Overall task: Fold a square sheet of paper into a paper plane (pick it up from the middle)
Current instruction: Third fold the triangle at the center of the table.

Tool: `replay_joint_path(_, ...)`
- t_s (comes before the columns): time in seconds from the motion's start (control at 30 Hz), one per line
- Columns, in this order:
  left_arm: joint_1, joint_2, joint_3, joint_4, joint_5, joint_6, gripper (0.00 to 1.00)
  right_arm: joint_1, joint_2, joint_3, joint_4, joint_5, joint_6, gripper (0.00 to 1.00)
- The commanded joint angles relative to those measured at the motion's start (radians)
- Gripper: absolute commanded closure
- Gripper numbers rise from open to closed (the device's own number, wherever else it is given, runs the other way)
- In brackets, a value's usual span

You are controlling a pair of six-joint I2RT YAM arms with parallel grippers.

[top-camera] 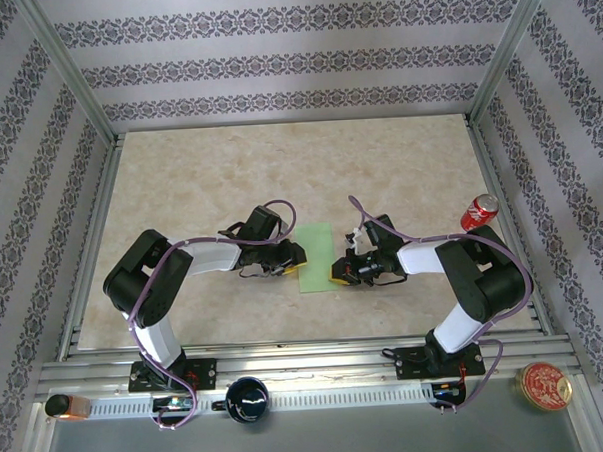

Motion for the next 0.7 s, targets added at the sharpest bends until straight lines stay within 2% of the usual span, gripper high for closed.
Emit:
replay_joint_path(0.0, -0.015, 0.009, -0.007, 0.035, -0.002, -0.021, 0.70, -0.017, 0.004, -0.029, -0.053, 0.093, 0.004, 0.93)
replay_joint_path(0.27, -0.014, -0.006, -0.015, 0.040, -0.022, -0.031, 0.78, -0.016, -0.002, -0.025, -0.060, 0.093, 0.001, 0.93)
replay_joint_path(0.6, -0.015, -0.007, -0.018, 0.041, -0.024, -0.033, 0.97, -0.018, -0.008, -0.014, -0.063, 0.088, 0.000, 0.92)
replay_joint_path(0.67, -0.014, -0.011, -0.020, 0.041, -0.026, -0.033, 0.97, -0.018, -0.012, -0.010, -0.060, 0.083, -0.001, 0.91)
